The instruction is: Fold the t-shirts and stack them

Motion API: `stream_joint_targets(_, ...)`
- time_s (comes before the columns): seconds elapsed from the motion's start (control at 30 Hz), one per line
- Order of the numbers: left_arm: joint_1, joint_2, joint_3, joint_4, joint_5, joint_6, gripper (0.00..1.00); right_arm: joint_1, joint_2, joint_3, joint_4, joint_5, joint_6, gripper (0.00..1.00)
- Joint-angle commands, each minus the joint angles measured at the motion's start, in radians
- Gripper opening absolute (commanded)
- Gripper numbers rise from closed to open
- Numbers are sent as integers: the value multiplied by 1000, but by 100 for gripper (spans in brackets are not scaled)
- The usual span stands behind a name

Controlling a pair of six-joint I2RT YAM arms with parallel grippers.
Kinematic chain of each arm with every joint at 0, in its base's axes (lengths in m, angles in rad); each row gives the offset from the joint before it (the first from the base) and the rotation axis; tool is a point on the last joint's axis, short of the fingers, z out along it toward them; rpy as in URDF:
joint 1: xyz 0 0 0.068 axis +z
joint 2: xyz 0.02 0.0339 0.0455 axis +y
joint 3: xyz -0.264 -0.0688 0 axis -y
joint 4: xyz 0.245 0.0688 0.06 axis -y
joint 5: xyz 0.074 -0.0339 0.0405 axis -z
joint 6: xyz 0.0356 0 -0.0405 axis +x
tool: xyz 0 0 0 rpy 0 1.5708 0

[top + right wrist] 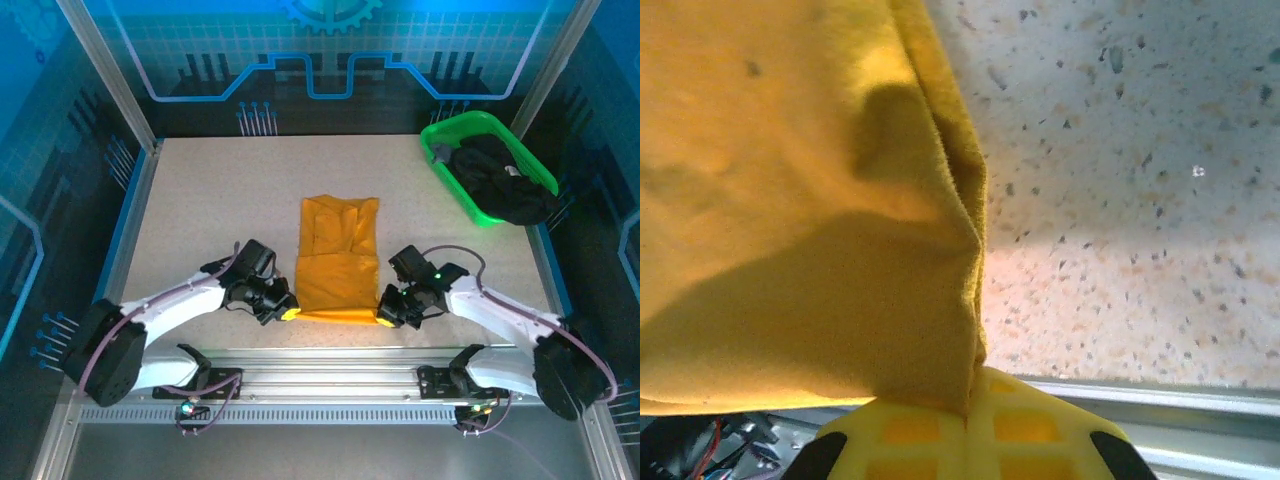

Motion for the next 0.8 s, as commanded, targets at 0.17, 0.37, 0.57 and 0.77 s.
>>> stream_joint_targets(0.17, 2, -129, 221, -122, -133, -43, 0, -6, -37, 293, -254, 141, 36, 0)
stream_joint_targets(0.37, 85, 9, 429, -95, -167, -61, 2, -116, 185, 616, -313, 166, -71, 0)
stream_joint_targets(0.57, 186, 331, 678, -44, -117, -65, 3, -246, 525, 910, -300, 138, -178, 0)
stream_joint_targets(0.77, 256, 724, 967, -66, -74, -32, 12, -322, 889, 1192, -315, 106, -219, 0)
